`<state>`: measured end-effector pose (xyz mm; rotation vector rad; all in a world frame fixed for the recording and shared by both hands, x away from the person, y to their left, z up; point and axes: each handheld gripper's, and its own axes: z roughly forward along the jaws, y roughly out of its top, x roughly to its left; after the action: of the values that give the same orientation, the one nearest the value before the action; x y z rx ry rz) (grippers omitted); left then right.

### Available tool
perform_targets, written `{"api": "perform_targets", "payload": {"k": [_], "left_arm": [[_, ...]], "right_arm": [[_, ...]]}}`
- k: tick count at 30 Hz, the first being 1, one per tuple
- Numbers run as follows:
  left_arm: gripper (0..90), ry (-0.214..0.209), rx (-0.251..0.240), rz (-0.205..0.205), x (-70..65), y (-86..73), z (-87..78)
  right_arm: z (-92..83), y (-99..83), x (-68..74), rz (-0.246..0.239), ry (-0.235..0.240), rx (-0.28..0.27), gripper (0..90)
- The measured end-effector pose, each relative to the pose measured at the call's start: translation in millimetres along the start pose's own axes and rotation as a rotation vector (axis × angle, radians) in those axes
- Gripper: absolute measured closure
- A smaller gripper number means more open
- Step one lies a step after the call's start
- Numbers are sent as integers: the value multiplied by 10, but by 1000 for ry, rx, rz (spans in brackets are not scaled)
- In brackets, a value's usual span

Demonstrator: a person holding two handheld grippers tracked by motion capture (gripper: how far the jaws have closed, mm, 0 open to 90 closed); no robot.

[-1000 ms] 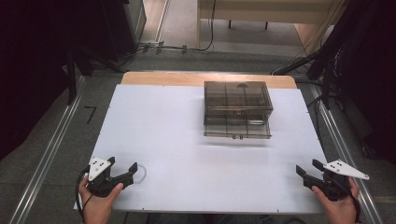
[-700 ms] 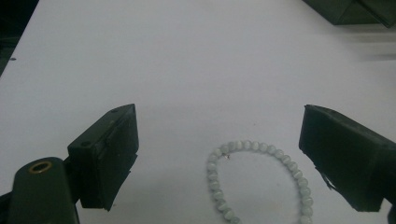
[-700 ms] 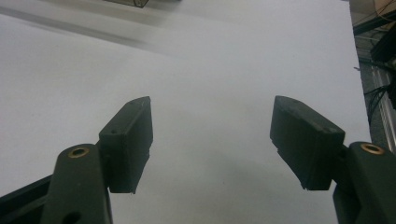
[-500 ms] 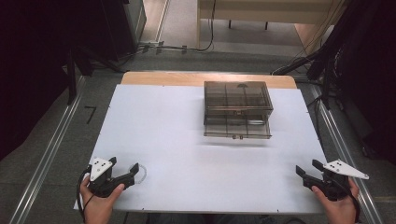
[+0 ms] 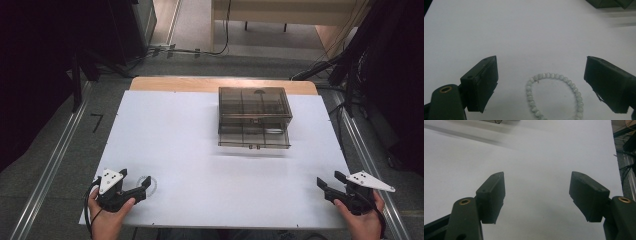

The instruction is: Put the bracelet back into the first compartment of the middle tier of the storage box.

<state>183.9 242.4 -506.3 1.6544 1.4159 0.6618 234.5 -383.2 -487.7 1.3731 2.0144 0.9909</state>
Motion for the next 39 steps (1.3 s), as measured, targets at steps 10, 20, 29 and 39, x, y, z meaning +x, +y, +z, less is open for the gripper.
{"api": "perform_targets", "payload": {"k": [10,20,29,39], "left_arm": [[134,-28,22,25,-50,1,13],[152,-49,48,45,-85,-3,31],[209,-69,60,50,-101,-5,34],[270,-99,80,73,-128,-9,45]], "right_arm": [[-1,0,1,0,-1,0,276],[-1,-1,0,0,1,0,276],[1,-1,1,2,1,2,276],[0,-2,1,1,1,2,276]]}}
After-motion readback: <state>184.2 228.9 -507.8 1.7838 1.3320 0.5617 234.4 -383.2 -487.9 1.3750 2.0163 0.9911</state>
